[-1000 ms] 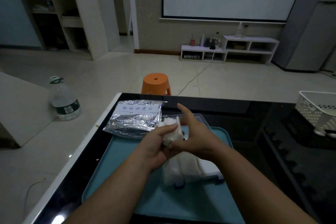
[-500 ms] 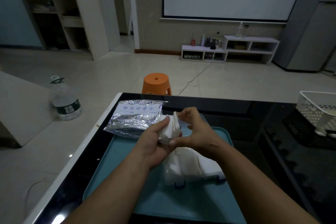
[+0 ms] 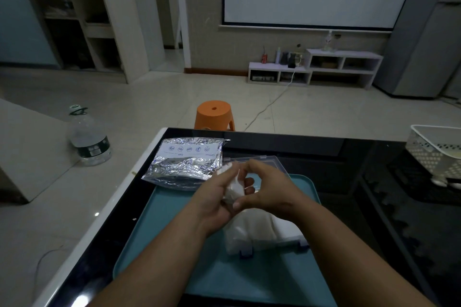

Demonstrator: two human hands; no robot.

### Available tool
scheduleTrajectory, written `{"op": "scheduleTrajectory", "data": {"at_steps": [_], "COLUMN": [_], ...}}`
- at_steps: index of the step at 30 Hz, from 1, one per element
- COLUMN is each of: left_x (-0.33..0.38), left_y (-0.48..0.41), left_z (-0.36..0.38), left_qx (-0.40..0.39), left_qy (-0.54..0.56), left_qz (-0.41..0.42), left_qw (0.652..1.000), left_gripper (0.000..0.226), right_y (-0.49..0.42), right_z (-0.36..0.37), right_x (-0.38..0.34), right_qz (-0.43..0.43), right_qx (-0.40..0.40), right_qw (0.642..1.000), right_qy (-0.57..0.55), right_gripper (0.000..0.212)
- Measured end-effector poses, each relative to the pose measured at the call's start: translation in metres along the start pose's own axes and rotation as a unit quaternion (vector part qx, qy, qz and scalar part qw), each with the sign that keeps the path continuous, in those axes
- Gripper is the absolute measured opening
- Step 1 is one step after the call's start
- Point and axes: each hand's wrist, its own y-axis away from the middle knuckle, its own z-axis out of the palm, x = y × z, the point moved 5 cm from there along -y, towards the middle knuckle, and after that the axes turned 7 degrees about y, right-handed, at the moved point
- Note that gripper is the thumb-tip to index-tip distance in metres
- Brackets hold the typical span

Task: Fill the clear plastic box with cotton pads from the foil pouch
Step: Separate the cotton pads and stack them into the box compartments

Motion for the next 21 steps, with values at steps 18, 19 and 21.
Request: {"op": "scheduleTrajectory", "data": {"at_steps": [18,19,21], "left_x": [0.009,0.009,0.008], "left_y": [-0.004,-0.004,-0.002], "left_z": [-0.015,-0.015,-0.016], "left_qx": [0.123,0.137,0.159], "left_qy": [-0.179,-0.214,-0.27], "left_qz": [0.055,0.058,0.064], "left_qw": [0.974,0.966,0.948], "left_gripper": [0.031,0.027,0.026], "right_y": [-0.002,-0.001,0.001], "right_z": [-0.02,-0.024,-0.028], "right_x": [0.027,0.034,0.049], "right_qz": [0.096,0.132,0.217], "right_qx": [0.029,0.042,0.027], "right_qw": [0.987,0.977,0.95], "right_qy": [0.128,0.16,0.222], "right_gripper": [0.064,0.055,0.045]}}
